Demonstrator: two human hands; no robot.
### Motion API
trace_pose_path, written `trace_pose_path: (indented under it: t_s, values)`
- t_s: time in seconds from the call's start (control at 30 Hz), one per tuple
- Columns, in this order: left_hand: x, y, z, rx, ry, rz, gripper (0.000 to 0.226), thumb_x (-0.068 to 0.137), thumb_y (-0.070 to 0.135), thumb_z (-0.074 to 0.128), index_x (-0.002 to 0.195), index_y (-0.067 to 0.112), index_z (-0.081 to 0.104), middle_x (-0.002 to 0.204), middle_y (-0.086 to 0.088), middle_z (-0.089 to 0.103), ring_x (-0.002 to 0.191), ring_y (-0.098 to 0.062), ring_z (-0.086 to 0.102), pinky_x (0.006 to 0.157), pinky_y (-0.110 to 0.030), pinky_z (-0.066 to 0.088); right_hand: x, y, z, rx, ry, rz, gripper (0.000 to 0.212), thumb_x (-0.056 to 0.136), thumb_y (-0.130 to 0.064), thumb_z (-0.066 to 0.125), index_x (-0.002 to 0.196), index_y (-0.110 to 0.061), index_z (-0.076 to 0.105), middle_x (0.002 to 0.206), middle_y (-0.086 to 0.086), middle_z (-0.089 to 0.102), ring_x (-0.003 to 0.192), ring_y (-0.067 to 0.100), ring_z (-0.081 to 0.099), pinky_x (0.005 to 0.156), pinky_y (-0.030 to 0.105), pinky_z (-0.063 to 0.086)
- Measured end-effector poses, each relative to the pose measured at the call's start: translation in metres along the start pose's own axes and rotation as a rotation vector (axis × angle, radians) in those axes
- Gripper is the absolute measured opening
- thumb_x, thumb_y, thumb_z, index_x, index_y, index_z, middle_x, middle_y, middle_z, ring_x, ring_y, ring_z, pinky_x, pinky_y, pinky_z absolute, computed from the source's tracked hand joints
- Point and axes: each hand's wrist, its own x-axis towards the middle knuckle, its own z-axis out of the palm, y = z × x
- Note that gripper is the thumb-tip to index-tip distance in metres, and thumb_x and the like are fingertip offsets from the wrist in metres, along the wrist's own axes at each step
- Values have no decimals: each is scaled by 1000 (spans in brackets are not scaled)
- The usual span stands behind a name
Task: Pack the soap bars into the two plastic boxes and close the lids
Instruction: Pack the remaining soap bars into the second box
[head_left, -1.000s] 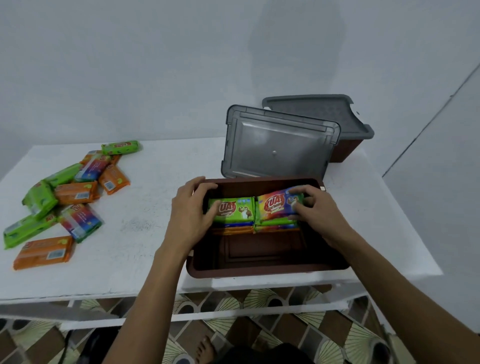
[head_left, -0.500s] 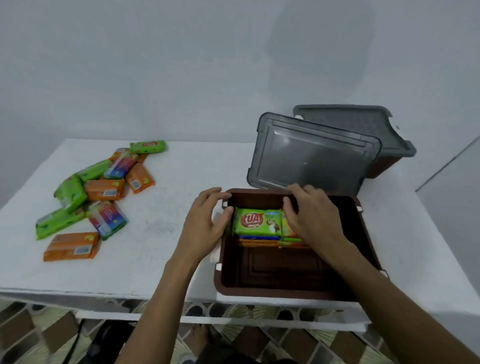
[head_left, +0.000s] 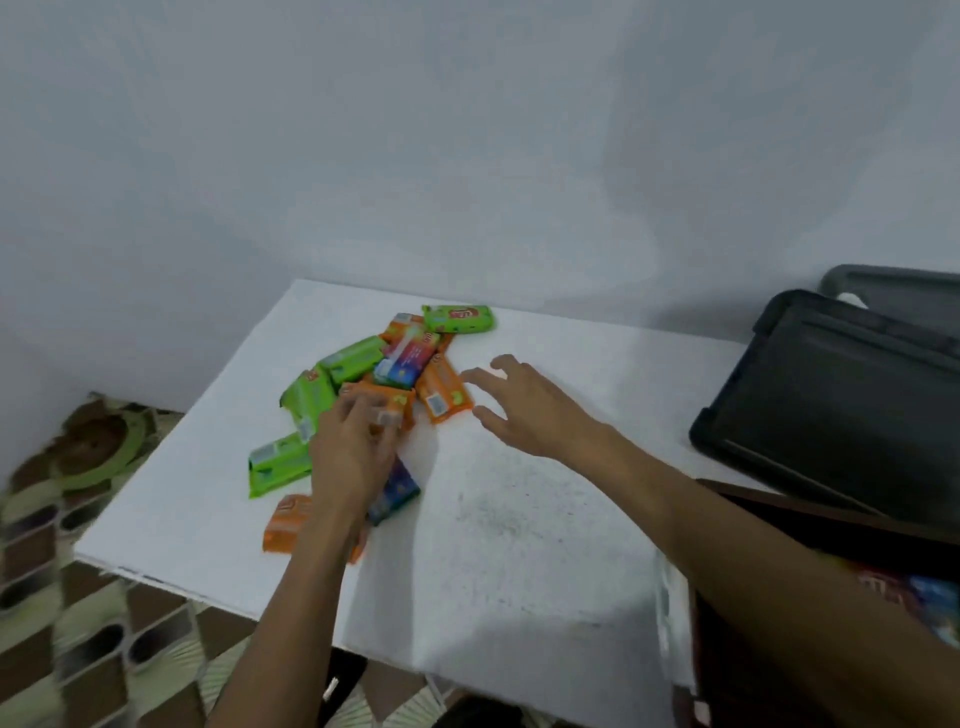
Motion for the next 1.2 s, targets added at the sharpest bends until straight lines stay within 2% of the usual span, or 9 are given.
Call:
trace_pose_path:
  t_s: [0.2, 0.4, 0.47, 0.57, 0.67, 0.83, 0.93, 1.07, 1.2]
  values:
    - [39, -53, -4, 126, -76, -395, 52, 94, 48, 51, 138, 21, 48, 142, -21, 41, 125, -44, 42, 99, -54, 38, 63, -7, 45, -121, -196, -128, 38, 100, -36, 42, 137, -43, 45, 157, 14, 14, 124, 42, 37, 96, 53, 46]
    - [56, -65, -2, -20, -101, -428, 61, 90, 55, 54, 142, 27, 41, 121, -23, 59, 114, -40, 54, 87, -46, 46, 75, -2, 66, -193, -223, -167, 34, 94, -47, 45, 126, -37, 50, 158, 15, 15, 118, 42, 41, 96, 50, 44]
    - [60, -64, -5, -25, -97, -447, 61, 87, 51, 59, 141, 29, 42, 124, -20, 60, 115, -39, 54, 87, -46, 46, 71, -3, 57, -165, -198, -165, 33, 94, -42, 51, 126, -34, 50, 157, 10, 19, 117, 36, 42, 94, 46, 46]
    - [60, -56, -12, -35, -103, -470, 67, 84, 46, 64, 144, 34, 36, 127, -19, 57, 113, -38, 56, 87, -47, 47, 64, 1, 45, -140, -136, -167, 40, 96, -15, 51, 132, -33, 46, 154, 6, 28, 112, 29, 45, 86, 41, 50]
    - [52, -32, -21, -150, -102, -423, 75, 83, 36, 67, 147, 41, 27, 132, -17, 43, 109, -32, 56, 88, -44, 48, 51, 2, 30, -92, -10, -124, 58, 95, 0, 43, 142, -33, 38, 137, 8, 51, 97, 25, 53, 77, 35, 52]
    - [29, 21, -25, -367, -73, -151, 72, 75, 21, 77, 133, 36, 38, 130, -8, 43, 108, -19, 48, 85, -32, 47, 5, 11, -6, 255, 246, -14, 35, 97, -11, 45, 130, -23, 49, 100, 12, 64, 85, 23, 63, 67, 30, 54]
    - [10, 53, -22, -560, -48, -51, 67, 70, 17, 82, 120, 33, 40, 123, -2, 55, 103, -16, 61, 81, -28, 56, -36, 18, -24, 415, 319, 39, 30, 99, -10, 47, 128, -18, 54, 106, 11, 66, 91, 19, 66, 71, 29, 59]
    - [-26, 101, -16, -773, -27, 29, 57, 75, 9, 80, 111, 32, 42, 114, 4, 59, 99, -12, 65, 71, -21, 56, -108, 29, -54, 627, 403, 155, 28, 100, -10, 49, 126, -16, 58, 111, 1, 64, 84, 8, 68, 64, 9, 51]
    - [-62, 146, -8, -955, -95, 7, 54, 78, -7, 73, 112, 18, 40, 122, -5, 56, 102, -16, 63, 72, -17, 53, -184, 47, -79, 813, 468, 220, 26, 99, -10, 51, 123, -13, 60, 119, 5, 63, 86, 14, 72, 71, 22, 59]
